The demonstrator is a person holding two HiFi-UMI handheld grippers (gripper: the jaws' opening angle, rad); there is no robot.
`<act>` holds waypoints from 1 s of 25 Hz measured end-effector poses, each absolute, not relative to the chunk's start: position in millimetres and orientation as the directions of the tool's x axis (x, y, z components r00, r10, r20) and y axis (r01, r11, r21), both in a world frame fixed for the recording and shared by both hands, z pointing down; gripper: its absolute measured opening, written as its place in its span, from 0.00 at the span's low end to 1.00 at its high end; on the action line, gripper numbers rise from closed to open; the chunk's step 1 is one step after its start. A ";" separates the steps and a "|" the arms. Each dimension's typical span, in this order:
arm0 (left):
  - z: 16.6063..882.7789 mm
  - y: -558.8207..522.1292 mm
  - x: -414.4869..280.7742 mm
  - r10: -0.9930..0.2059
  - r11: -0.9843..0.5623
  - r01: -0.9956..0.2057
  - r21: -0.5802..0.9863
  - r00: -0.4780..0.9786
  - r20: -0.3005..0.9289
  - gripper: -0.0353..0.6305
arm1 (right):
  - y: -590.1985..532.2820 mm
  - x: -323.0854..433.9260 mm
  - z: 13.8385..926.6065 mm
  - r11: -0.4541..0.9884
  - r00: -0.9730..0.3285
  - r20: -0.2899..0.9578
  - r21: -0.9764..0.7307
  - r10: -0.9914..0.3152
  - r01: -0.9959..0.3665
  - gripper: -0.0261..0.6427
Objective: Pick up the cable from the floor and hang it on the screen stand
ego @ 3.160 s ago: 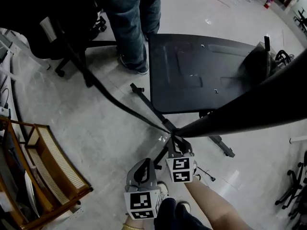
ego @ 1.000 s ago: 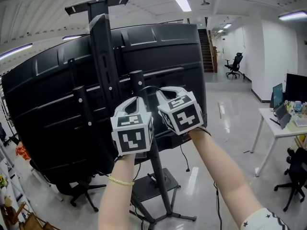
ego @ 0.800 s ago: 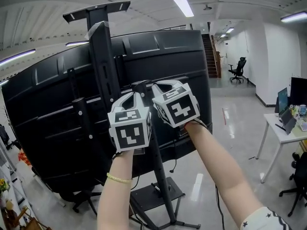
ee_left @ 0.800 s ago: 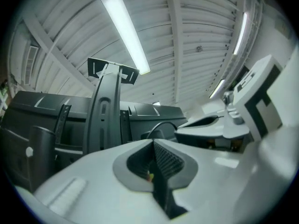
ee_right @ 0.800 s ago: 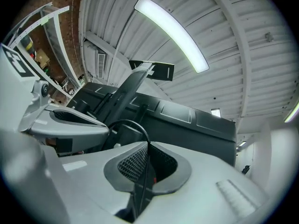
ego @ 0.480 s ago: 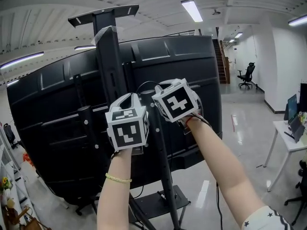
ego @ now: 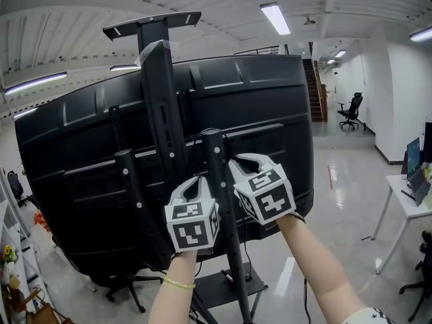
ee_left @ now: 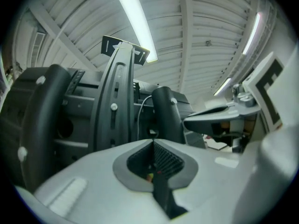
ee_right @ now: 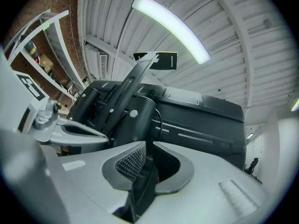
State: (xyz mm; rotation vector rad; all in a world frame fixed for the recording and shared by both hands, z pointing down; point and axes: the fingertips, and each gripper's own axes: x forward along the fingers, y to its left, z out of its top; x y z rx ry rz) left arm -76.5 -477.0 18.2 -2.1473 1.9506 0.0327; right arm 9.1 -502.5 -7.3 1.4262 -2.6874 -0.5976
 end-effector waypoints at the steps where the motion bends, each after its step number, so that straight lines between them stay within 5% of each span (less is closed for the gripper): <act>1: 32.6 -471.2 -75.0 -0.979 -0.092 -0.986 -0.140 0.116 -0.169 0.06 | -493.2 12.0 3.5 0.512 -0.581 -0.163 0.326 -0.798 -0.795 0.11; 13: 176.4 -350.0 -62.6 -0.982 -0.082 -0.996 -0.038 0.088 -0.167 0.06 | -369.5 35.5 170.9 0.601 -0.612 -0.123 0.120 -0.781 -0.791 0.04; 25: 300.8 -258.8 -53.6 -0.995 -0.094 -0.994 0.058 0.096 0.027 0.06 | -273.1 40.6 291.8 0.601 -0.601 0.010 0.007 -0.799 -0.799 0.04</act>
